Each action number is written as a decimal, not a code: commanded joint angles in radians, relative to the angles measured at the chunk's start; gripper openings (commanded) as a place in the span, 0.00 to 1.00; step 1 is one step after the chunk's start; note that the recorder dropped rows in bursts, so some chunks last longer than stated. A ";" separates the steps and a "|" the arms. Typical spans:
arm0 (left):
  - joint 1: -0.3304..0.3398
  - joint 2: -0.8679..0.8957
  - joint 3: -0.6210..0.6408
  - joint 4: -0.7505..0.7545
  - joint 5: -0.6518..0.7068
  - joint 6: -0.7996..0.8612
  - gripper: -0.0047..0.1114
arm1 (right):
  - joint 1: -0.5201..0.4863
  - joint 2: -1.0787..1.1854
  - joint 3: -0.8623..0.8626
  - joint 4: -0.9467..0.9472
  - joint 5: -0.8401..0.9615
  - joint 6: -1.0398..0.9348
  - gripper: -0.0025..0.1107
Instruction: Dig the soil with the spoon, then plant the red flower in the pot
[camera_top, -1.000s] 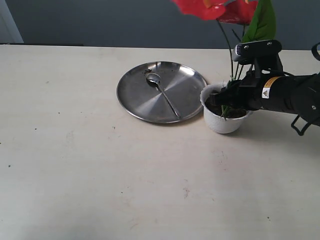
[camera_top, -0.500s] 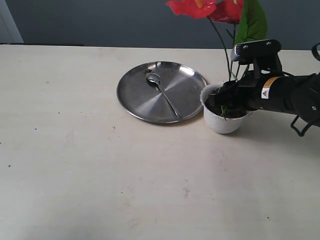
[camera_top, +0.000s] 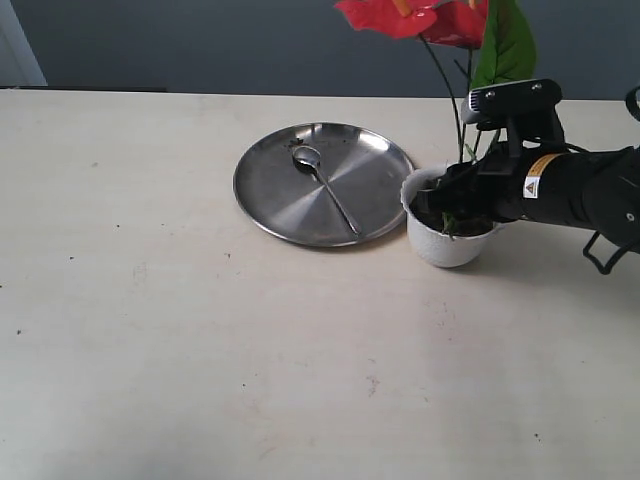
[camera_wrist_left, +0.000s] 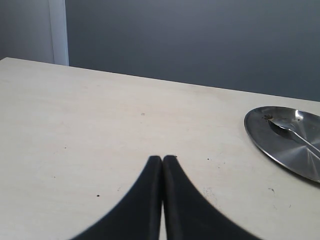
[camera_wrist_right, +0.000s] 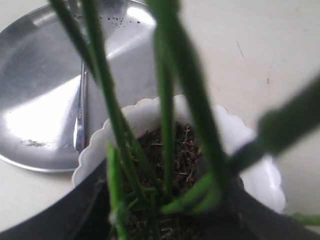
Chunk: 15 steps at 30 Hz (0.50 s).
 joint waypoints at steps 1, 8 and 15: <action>-0.006 -0.005 0.002 0.002 -0.015 -0.001 0.04 | 0.005 -0.016 0.019 -0.009 0.100 -0.012 0.45; -0.006 -0.005 0.002 0.002 -0.015 -0.001 0.04 | 0.005 -0.030 0.019 -0.009 0.120 -0.012 0.45; -0.006 -0.005 0.002 0.002 -0.015 -0.001 0.04 | 0.005 -0.044 0.019 -0.017 0.097 -0.020 0.45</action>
